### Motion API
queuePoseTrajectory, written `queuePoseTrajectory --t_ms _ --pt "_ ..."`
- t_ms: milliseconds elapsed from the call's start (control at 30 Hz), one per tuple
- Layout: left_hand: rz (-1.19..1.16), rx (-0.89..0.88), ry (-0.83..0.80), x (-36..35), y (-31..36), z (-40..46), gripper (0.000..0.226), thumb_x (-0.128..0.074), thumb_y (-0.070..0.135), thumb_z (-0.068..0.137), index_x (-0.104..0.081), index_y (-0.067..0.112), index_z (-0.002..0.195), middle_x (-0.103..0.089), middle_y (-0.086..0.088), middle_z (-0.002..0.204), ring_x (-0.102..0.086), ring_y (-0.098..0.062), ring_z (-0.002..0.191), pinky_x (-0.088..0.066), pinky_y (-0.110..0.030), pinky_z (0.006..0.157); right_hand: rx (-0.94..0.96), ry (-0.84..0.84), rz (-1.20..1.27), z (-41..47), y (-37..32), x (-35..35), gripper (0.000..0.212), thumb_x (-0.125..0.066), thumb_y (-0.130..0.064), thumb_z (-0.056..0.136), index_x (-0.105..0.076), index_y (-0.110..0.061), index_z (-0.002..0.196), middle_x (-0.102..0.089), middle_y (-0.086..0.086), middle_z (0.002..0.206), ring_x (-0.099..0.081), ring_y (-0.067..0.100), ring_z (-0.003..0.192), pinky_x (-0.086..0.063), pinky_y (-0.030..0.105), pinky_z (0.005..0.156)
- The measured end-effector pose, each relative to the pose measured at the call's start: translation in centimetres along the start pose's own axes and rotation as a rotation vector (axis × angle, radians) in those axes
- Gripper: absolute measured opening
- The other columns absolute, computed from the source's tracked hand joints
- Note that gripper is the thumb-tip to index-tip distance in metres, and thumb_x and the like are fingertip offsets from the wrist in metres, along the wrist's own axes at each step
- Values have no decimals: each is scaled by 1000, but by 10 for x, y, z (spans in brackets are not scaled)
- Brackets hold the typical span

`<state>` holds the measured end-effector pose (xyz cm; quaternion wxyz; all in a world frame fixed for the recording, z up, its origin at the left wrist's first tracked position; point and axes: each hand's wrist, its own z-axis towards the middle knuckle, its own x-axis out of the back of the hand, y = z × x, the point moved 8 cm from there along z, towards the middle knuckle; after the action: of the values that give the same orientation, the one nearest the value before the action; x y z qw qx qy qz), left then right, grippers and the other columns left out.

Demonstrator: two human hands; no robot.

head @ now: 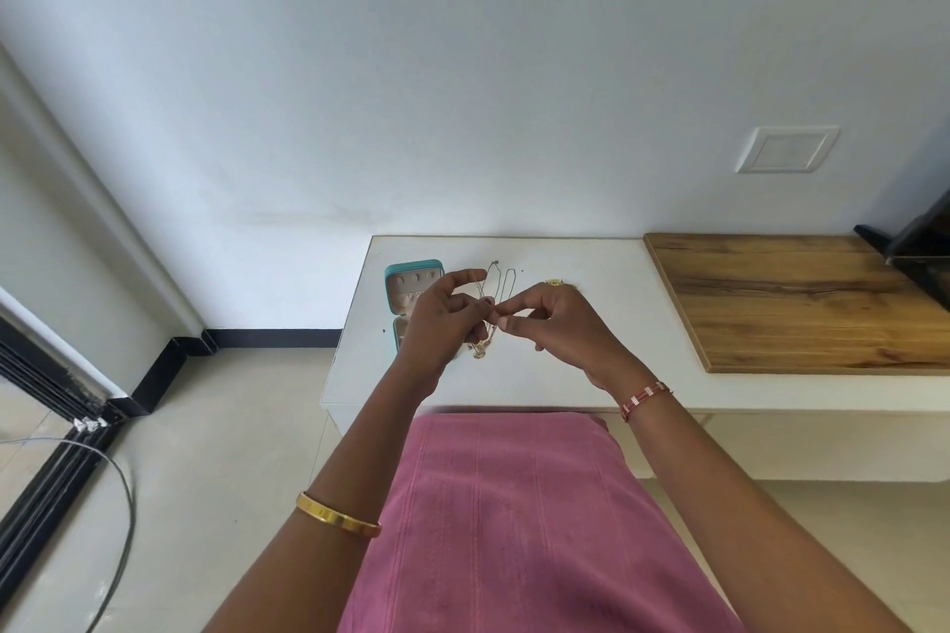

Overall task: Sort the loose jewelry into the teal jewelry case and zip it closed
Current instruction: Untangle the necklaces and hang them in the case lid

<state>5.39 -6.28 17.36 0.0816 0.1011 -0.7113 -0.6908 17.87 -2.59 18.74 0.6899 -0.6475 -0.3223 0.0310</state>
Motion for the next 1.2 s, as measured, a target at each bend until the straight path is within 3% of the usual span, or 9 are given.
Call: queuePoseTrajectory --t_ms 67,200,367,567,867,1000,1200 --pt "-16 1 1 -1 0 0 31 -56 2 88 -51 12 117 -64 1 59 -50 -8 45 -44 -19 53 -1 2 9 1 -2 1 10 -67 -15 82 -70 -24 78 -64 0 95 -51 14 77 -42 26 67" --pt "-30 25 7 -2 -2 -1 38 -58 4 88 -42 13 121 -62 -10 70 -52 -8 47 -46 -20 54 -5 8 -21 2 -6 4 14 -64 -16 83 -66 -24 72 -65 6 96 -51 16 82 -41 28 70" --pt "-112 88 18 -3 -6 0 42 -60 2 86 -37 7 121 -61 -15 74 -53 -9 45 -47 -20 52 -10 -13 -20 2 -11 6 17 -68 -14 81 -66 -20 65 -64 8 77 -47 16 70 -38 26 63" --pt "-128 131 25 -2 -10 -3 38 -60 2 87 -35 6 116 -62 -12 70 -53 -10 43 -49 -21 53 -32 -28 -21 4 -12 3 19 -62 -6 79 -61 -14 62 -59 10 73 -46 17 70 -37 24 58" --pt "-211 174 49 3 -13 -5 14 -59 10 89 -45 9 89 -64 -8 63 -62 -14 50 -52 -20 51 -91 -134 100 8 -4 -1 14 -56 -9 87 -62 -12 75 -61 0 71 -55 11 69 -41 21 61" --pt "-214 191 39 4 -15 -6 8 -57 12 90 -50 8 93 -66 -10 66 -64 -16 52 -54 -22 53 -112 -182 162 8 -4 -2 18 -54 -8 89 -61 -13 74 -63 3 73 -56 13 67 -41 22 59" --pt "-9 310 53 12 -26 -7 7 -54 17 92 -56 12 86 -65 -8 72 -63 -12 52 -53 -25 60 -131 -207 264 8 -6 -5 19 -52 -6 89 -59 -12 73 -65 4 70 -56 13 62 -40 22 56"
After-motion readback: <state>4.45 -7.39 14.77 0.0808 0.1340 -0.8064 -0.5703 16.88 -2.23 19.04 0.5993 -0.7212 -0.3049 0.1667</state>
